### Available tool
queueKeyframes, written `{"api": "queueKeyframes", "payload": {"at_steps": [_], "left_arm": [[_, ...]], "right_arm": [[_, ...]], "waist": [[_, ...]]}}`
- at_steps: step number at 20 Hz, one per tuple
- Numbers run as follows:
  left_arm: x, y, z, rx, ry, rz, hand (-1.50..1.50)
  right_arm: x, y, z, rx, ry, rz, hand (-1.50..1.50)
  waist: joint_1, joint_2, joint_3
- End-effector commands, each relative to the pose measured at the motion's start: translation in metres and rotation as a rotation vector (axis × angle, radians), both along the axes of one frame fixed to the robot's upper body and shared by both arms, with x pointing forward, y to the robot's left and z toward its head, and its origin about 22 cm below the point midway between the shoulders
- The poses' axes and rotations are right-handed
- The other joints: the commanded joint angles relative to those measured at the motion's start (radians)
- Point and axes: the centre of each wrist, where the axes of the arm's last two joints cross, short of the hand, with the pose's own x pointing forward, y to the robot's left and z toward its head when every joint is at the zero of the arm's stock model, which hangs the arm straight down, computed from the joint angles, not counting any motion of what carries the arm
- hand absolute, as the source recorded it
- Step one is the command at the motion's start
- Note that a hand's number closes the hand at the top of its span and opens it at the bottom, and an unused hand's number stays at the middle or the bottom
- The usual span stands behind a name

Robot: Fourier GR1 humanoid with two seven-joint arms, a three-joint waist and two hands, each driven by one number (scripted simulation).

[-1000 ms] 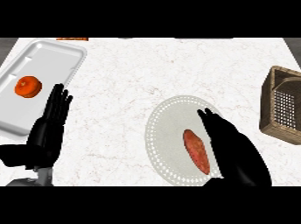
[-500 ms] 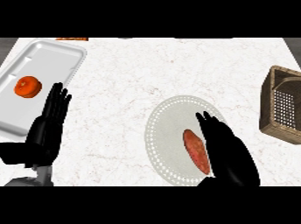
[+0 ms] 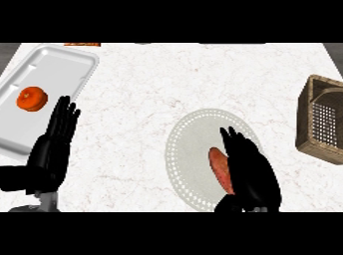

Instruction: Pick the sweet potato from the placemat and place it in the basket

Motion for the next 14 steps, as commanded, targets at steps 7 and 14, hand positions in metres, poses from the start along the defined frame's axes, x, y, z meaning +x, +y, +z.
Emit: {"api": "queueKeyframes", "payload": {"at_steps": [7,14], "left_arm": [[0.007,0.004,-0.003,0.014,-0.008,-0.002,0.00],[-0.003,-0.019,0.005,0.005,0.004,0.019,0.00]], "right_arm": [[0.008,-0.005,-0.017,-0.024,0.080,-0.038,-1.50],[0.013,-0.002,-0.045,0.002,0.085,-0.041,-1.50]], "waist": [[-0.002,0.000,0.000],[0.000,0.000,0.000]]}}
